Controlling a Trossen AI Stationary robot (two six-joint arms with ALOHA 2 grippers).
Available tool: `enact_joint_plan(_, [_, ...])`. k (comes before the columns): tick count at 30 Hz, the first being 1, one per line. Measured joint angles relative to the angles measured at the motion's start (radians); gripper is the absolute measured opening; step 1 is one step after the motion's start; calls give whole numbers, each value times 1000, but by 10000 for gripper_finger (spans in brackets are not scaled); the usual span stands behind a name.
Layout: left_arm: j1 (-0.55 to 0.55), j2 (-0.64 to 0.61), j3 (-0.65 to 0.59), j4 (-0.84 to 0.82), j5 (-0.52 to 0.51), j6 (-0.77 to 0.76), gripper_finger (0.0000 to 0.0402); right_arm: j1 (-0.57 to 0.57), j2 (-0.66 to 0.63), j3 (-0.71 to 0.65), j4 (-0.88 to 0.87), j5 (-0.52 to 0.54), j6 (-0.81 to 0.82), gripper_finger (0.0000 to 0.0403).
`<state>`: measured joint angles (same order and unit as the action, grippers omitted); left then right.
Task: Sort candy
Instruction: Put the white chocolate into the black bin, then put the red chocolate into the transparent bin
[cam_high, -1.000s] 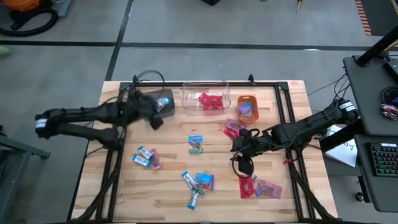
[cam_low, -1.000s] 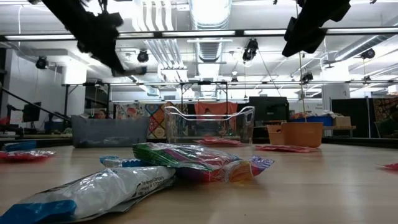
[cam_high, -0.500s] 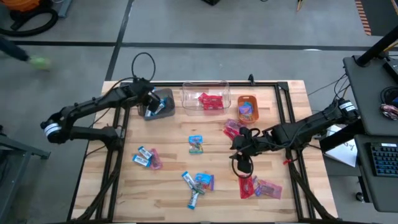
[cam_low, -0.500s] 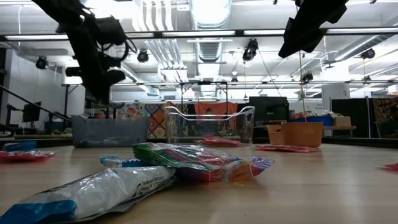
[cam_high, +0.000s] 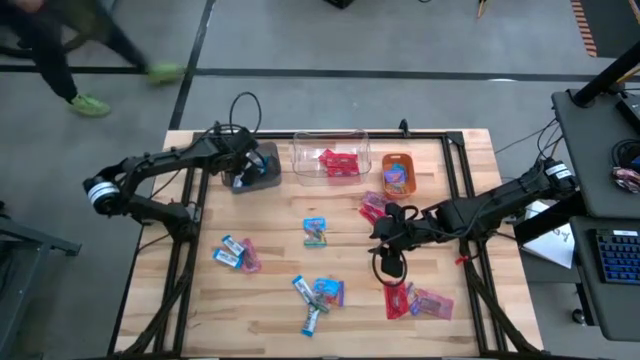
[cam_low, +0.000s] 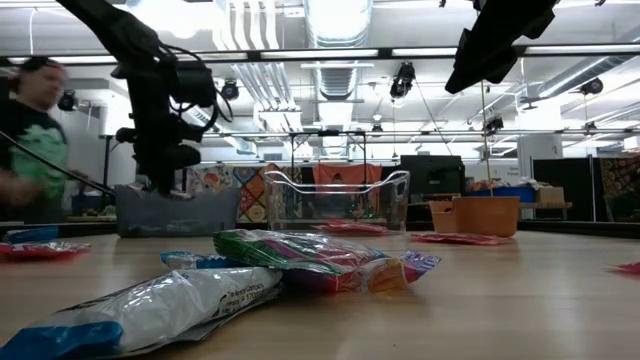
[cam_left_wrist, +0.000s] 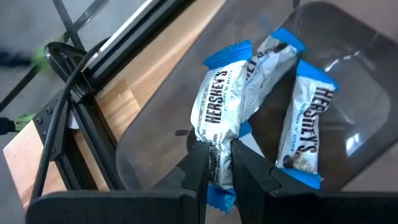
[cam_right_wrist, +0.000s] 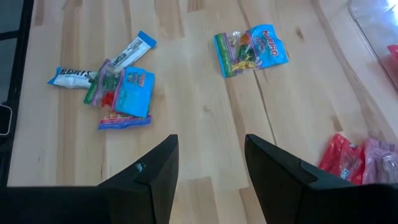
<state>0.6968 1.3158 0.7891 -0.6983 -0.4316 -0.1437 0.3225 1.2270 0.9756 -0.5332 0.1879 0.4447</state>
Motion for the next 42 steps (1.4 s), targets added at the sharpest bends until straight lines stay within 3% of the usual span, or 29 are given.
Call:
enact_joint_plan(8, [-5,11,0,-2,5,41,43,0,0,0,0,0,0,176])
enact_joint_plan(14, [-15,11,0,-8,83,54,83,0,0,0,0,0,15,176])
enact_joint_plan(19, [-32,6,0,-16,85,53,116,-5,0,0,0,5,28,176])
enact_joint_plan(27, [-77,-50,0,-27,122,16,130,-9,0,0,0,8,65,176])
enact_joint_plan(32, [-172,-131,0,-11,162,-31,127,-9,0,0,-3,16,152,176])
enact_joint_plan(42, [-493,-252,0,175,163,-59,127,-42,0,-1,-23,24,324,176])
